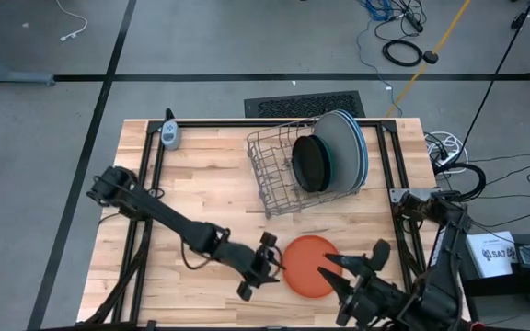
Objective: Sort dishes
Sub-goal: Put the orange plate in the dish rack
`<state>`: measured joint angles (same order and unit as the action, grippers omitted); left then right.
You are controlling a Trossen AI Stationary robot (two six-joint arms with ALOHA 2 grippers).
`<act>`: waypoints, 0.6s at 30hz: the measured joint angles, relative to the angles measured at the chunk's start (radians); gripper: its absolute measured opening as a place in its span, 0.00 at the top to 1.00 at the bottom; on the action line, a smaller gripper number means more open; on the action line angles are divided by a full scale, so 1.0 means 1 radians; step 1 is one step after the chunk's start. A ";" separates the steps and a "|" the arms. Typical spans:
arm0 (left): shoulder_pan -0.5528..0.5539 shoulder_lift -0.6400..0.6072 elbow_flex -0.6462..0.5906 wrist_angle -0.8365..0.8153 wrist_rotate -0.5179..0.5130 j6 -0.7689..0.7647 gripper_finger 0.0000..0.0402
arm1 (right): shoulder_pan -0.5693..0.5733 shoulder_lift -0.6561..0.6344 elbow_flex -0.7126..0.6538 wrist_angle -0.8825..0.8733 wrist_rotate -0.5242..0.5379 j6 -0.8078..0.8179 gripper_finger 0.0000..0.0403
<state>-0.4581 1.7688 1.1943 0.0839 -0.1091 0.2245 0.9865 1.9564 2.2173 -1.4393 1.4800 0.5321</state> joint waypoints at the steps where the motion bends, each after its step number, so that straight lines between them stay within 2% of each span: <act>1: -0.006 0.019 0.000 -0.008 -0.012 0.000 0.57 | -0.009 0.000 0.000 0.016 -0.014 -0.013 0.62; 7: -0.018 0.130 0.002 -0.047 -0.057 0.065 0.58 | -0.057 0.000 0.000 0.153 -0.087 -0.150 0.62; 16: -0.049 0.266 0.096 -0.093 -0.060 0.378 0.59 | -0.076 0.000 0.000 0.202 -0.146 -0.216 0.62; 18: -0.050 0.306 0.125 -0.094 -0.104 0.449 0.59 | -0.076 0.000 0.000 0.198 -0.148 -0.216 0.62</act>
<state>-0.5084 2.0743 1.3190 -0.0098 -0.2131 0.6731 0.9100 1.9564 2.2173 -1.2411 1.3320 0.3164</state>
